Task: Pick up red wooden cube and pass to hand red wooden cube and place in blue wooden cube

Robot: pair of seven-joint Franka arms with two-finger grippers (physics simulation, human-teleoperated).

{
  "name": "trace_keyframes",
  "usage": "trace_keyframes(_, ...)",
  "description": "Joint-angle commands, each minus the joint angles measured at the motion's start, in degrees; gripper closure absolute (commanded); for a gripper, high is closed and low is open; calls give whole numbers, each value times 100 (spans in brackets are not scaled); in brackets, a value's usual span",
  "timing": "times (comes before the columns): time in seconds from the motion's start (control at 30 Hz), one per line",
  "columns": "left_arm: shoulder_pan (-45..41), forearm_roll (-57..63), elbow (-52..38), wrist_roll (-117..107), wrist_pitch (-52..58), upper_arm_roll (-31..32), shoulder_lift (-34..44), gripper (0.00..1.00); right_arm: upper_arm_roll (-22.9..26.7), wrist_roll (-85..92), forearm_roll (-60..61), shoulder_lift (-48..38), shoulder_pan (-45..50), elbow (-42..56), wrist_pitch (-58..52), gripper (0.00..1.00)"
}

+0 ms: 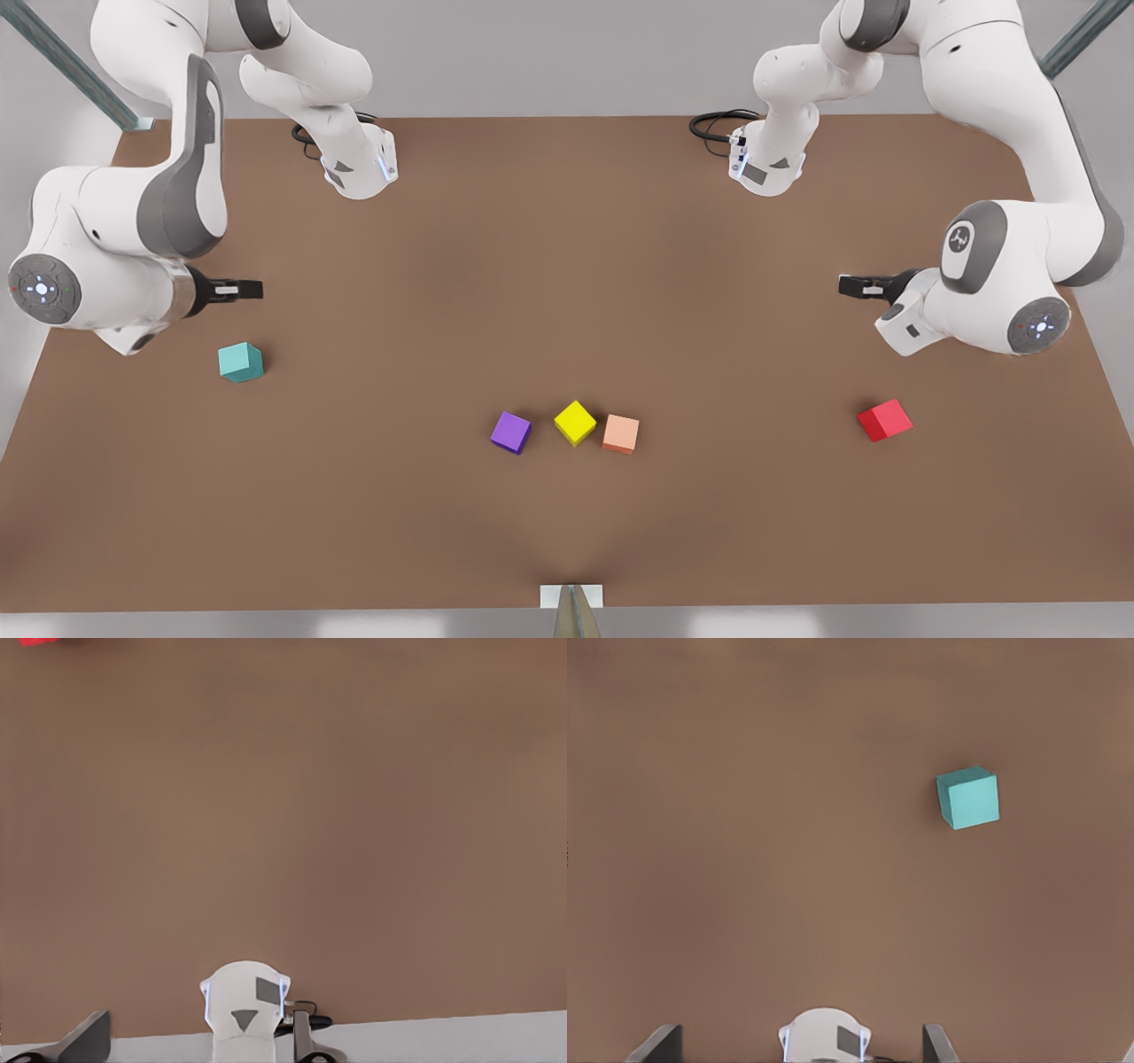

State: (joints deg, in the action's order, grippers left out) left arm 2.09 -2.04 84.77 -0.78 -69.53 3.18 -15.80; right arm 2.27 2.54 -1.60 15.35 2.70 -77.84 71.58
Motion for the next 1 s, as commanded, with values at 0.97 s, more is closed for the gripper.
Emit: trace_keyframes(0.97, 266, -631, 435, -1671, -5677, -1328, -2366, 0, 2, 353, 63, 3, -7, -39, 1675, 0)
